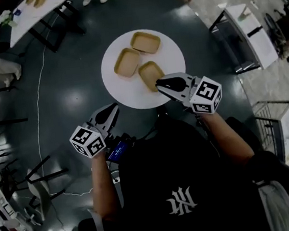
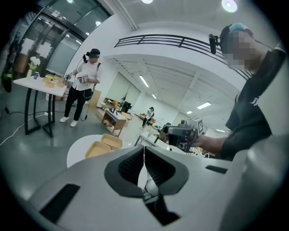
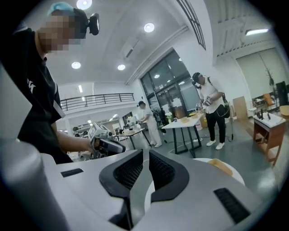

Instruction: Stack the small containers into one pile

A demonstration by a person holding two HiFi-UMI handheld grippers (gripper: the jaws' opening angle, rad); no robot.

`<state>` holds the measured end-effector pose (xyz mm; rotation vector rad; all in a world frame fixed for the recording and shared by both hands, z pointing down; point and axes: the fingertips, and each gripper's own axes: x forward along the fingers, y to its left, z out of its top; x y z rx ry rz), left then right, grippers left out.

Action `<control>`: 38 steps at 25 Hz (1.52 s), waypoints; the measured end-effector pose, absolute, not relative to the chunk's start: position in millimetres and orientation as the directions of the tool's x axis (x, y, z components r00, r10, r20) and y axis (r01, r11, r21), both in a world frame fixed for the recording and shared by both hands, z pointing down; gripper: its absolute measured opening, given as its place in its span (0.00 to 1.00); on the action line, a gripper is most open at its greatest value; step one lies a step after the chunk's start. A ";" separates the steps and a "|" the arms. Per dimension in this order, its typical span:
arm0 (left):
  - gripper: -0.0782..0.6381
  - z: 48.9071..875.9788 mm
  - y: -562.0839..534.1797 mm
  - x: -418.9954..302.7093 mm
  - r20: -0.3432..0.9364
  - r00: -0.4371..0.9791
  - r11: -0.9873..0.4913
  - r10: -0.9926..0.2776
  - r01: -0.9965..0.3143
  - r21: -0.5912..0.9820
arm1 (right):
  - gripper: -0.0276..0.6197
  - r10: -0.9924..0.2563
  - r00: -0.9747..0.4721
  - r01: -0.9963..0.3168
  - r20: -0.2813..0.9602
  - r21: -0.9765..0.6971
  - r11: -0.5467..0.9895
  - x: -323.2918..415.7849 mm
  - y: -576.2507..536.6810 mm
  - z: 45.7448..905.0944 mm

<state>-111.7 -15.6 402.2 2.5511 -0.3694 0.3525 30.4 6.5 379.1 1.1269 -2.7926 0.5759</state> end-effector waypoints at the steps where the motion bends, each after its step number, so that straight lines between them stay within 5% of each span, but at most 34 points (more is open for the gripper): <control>1: 0.11 403.2 -23.3 -108.9 0.327 0.922 -0.810 -0.207 -0.349 0.471 | 0.11 -0.634 -0.742 -0.669 0.219 -0.303 0.678 35.0 -5.4 382.5; 20: 0.13 502.3 -117.5 -77.9 0.497 0.801 -0.524 -0.333 -0.596 0.609 | 0.21 -0.401 -0.815 -0.562 0.417 -0.401 0.724 68.5 -143.5 489.3; 27: 0.19 571.5 -153.1 -96.7 0.553 0.748 -0.354 -0.369 -0.663 0.660 | 0.26 -0.323 -0.779 -0.572 0.537 -0.398 0.718 45.1 -183.4 541.5; 30: 0.29 604.0 -156.8 -108.1 0.584 0.721 -0.244 -0.373 -0.683 0.689 | 0.26 -0.295 -0.749 -0.585 0.594 -0.383 0.715 35.4 -196.0 562.1; 38: 0.30 656.0 -165.0 -112.2 0.607 0.705 -0.075 -0.366 -0.672 0.736 | 0.26 -0.226 -0.678 -0.614 0.700 -0.369 0.698 22.7 -221.8 617.8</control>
